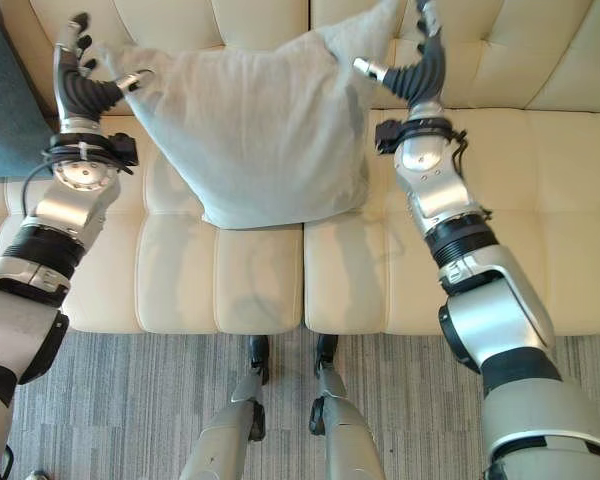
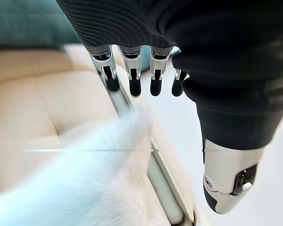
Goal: Pick up all the scattered cushions and arrange them neatly on the sofa.
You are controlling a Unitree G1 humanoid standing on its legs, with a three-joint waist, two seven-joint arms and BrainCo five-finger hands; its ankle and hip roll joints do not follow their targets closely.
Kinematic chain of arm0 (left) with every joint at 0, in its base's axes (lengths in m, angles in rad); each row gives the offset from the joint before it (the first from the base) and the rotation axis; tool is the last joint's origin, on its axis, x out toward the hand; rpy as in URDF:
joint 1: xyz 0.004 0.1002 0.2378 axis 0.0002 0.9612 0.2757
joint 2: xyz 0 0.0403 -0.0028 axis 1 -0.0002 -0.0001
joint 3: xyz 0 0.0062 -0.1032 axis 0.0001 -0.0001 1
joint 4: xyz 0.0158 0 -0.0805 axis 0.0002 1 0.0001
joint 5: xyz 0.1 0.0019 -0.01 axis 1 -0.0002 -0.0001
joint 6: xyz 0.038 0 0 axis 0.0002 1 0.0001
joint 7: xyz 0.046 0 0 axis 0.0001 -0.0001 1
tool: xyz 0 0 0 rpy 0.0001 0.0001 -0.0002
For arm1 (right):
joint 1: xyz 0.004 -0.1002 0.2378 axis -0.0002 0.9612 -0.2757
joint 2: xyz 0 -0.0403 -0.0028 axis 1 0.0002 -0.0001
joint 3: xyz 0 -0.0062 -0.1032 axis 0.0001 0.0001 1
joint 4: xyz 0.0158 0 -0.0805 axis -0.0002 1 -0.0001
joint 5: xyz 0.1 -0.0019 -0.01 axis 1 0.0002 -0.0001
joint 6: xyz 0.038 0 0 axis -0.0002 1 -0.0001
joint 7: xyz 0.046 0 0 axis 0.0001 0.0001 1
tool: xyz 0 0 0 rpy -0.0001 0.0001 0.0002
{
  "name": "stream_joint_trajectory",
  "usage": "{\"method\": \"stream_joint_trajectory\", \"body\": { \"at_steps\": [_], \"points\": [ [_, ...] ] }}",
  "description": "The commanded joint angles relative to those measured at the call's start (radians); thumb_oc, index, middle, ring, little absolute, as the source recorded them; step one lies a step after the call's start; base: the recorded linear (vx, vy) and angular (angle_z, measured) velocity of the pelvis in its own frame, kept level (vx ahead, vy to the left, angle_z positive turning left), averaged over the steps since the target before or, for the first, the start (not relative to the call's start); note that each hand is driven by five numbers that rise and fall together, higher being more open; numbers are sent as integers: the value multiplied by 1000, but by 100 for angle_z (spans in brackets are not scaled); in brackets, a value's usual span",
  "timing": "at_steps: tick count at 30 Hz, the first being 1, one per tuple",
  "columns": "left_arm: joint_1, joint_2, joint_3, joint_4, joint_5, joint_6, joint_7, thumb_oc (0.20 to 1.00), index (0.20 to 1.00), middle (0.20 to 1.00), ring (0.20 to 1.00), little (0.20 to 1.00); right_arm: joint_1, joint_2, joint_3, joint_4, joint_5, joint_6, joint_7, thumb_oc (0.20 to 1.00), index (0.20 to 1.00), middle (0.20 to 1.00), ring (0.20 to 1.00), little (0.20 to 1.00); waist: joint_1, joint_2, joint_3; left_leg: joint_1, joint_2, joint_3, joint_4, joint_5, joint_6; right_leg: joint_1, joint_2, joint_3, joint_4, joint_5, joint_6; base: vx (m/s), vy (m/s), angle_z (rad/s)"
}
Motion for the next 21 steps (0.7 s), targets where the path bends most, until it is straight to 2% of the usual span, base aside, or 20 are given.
{"method": "stream_joint_trajectory", "body": {
  "at_steps": [1,4,6,9,10,11,12,13,17,21],
  "points": [
    [-71,111,-9,60,-78,-57,-68,1000,1000,1000,1000,1000,-81,-92,34,44,75,-53,24,1000,1000,1000,1000,1000,25,-10,-30,60,5,-30,-8,-66,-100,35,-68,72,129,-180,157,35,42,3],
    [-21,143,15,32,-79,-62,-83,1000,1000,1000,1000,1000,-42,-124,17,19,93,-52,38,1000,1000,1000,1000,1000,26,-9,-32,65,2,-27,-8,-64,-98,47,-70,73,120,-174,157,20,39,5],
    [95,173,70,-45,-62,-72,-98,1000,1000,1000,1000,1000,61,-158,-39,-65,102,-63,59,1000,1000,1000,1000,1000,26,-12,-33,78,0,-23,-8,-70,-95,62,-72,74,114,-173,158,43,49,4],
    [429,162,230,-313,10,-78,-116,1000,1000,1000,1000,1000,366,-181,-192,-301,52,-69,104,1000,1000,1000,1000,1000,26,-19,-37,123,-2,-14,-8,-92,-88,115,-76,71,99,-180,157,66,44,7],
    [561,134,286,-406,25,-76,-141,1000,1000,1000,1000,1000,502,-177,-253,-395,21,-71,132,1000,1000,1000,1000,1000,22,-22,-42,144,-2,-10,-8,-104,-83,138,-79,69,91,-183,158,144,55,11],
    [756,68,365,-459,41,-67,-185,1000,1000,1000,1000,1000,718,-136,-347,-488,-19,-75,184,1000,1000,1000,1000,1000,14,-30,-58,182,-4,-2,-8,-122,-76,180,-80,70,78,-185,158,102,47,11],
    [762,68,366,-463,42,-65,-185,1000,1000,1000,1000,1000,725,-135,-349,-494,-20,-73,183,1000,1000,1000,1000,1000,13,-31,-62,179,-5,-2,-8,-119,-75,178,-81,70,75,-181,158,106,52,2],
    [878,3,404,-494,46,-51,-212,1000,1000,1000,1000,1000,847,-109,-398,-548,-33,-68,225,1000,1000,1000,1000,1000,9,-39,-73,200,-6,2,-8,-128,-71,203,-81,70,67,-183,160,84,30,-6],
    [1170,-117,500,-511,107,1,-291,1000,1000,1000,1000,1000,1164,-3,-494,-622,-76,-52,348,1000,1000,1000,1000,1000,2,-60,-104,292,-6,22,-8,-164,-55,290,-82,74,49,-194,166,106,44,-16],
    [1356,-234,533,-435,139,52,-370,1000,1000,1000,1000,1000,1394,69,-503,-598,-172,-14,444,1000,1000,1000,1000,1000,-10,-71,-136,365,-9,40,-8,-183,-39,352,-87,83,46,-198,174,20,77,-12]
  ]
}}
